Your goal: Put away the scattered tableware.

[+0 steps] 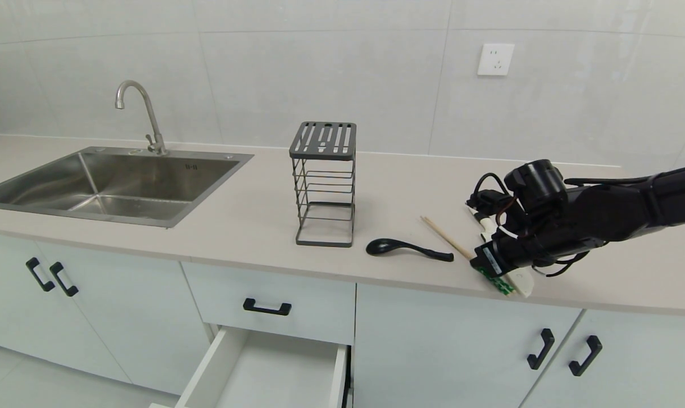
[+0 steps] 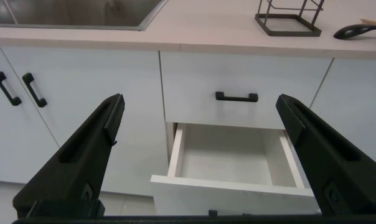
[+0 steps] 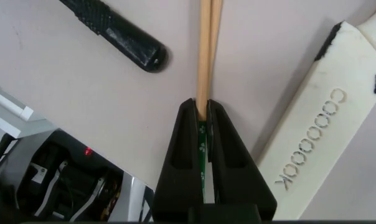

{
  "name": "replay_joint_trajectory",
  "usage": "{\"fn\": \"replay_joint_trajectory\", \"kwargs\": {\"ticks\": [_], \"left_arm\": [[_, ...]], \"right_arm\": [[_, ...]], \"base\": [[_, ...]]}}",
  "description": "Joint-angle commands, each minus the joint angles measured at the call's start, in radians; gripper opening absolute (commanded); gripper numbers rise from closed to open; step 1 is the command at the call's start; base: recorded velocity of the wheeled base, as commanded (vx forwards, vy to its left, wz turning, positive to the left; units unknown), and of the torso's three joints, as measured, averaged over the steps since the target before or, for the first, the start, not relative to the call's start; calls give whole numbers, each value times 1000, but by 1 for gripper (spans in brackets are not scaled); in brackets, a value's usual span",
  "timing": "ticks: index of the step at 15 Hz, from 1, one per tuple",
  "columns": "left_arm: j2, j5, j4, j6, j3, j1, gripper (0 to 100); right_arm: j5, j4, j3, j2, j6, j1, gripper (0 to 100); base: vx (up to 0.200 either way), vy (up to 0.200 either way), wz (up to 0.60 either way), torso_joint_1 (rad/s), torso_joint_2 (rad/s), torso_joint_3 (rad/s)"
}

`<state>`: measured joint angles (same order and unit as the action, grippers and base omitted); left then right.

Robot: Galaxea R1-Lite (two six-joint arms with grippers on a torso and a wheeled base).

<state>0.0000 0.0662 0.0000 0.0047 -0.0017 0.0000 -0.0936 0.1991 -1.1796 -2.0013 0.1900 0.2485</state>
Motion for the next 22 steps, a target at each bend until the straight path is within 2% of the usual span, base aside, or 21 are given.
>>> {"fn": "replay_joint_trajectory", "kwargs": {"ticks": [1,10,22], "left_arm": [[0,0,0,1,0,0,100],[0,0,0,1,0,0,100],[0,4,0,11,0,0,100]], "right_arm": [[2,6,9,-5,0,-11,0],[2,0,-6,133,8,-3,0],[5,-35,-17,302,19,103,0]], "base": [[0,0,0,0,0,0],[0,0,0,0,0,0],[0,0,0,0,0,0]]}}
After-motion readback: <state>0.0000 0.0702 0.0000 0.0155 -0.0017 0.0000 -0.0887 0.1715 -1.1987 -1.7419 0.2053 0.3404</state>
